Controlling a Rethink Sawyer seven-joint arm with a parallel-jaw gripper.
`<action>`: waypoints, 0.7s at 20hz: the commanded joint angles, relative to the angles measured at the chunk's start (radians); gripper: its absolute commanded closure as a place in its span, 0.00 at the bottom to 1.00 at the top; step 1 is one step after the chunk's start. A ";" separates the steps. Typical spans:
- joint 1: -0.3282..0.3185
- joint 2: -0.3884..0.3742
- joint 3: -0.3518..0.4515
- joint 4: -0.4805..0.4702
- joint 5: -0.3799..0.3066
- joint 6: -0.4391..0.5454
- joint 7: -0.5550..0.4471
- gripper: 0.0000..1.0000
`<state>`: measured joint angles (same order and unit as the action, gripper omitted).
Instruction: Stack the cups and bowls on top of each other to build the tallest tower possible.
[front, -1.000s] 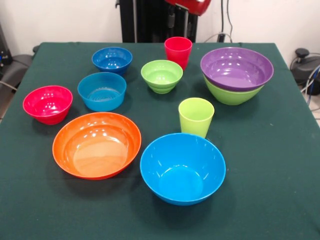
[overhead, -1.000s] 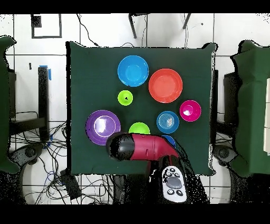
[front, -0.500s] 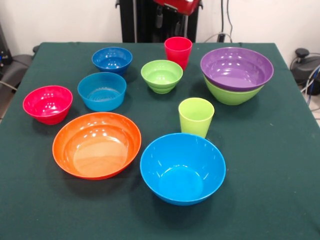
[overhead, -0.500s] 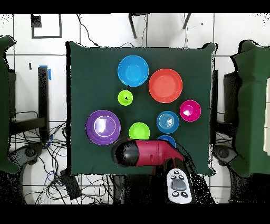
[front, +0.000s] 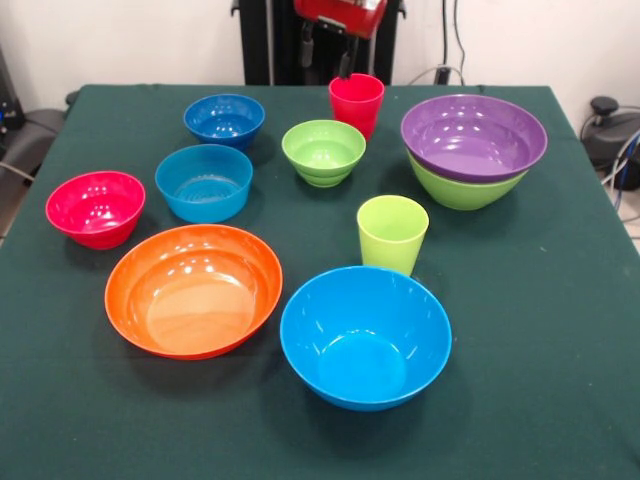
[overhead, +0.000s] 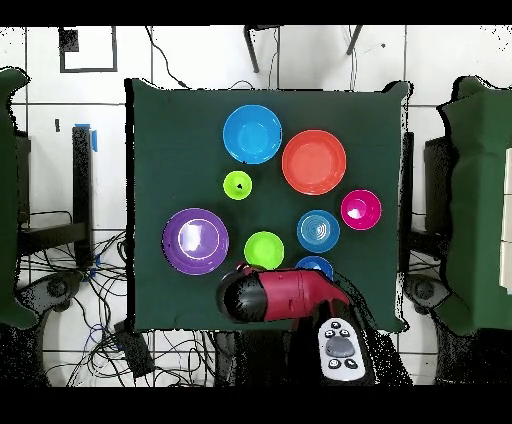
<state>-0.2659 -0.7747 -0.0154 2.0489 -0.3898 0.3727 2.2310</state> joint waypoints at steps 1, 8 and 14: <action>-0.012 0.081 0.083 0.048 -0.091 -0.108 -0.020 0.00; 0.014 0.122 0.065 0.033 -0.111 -0.161 0.017 0.00; 0.022 0.155 0.059 0.044 -0.124 -0.196 0.027 0.00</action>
<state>-0.2616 -0.7003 -0.0151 2.0522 -0.4474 0.2591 2.2310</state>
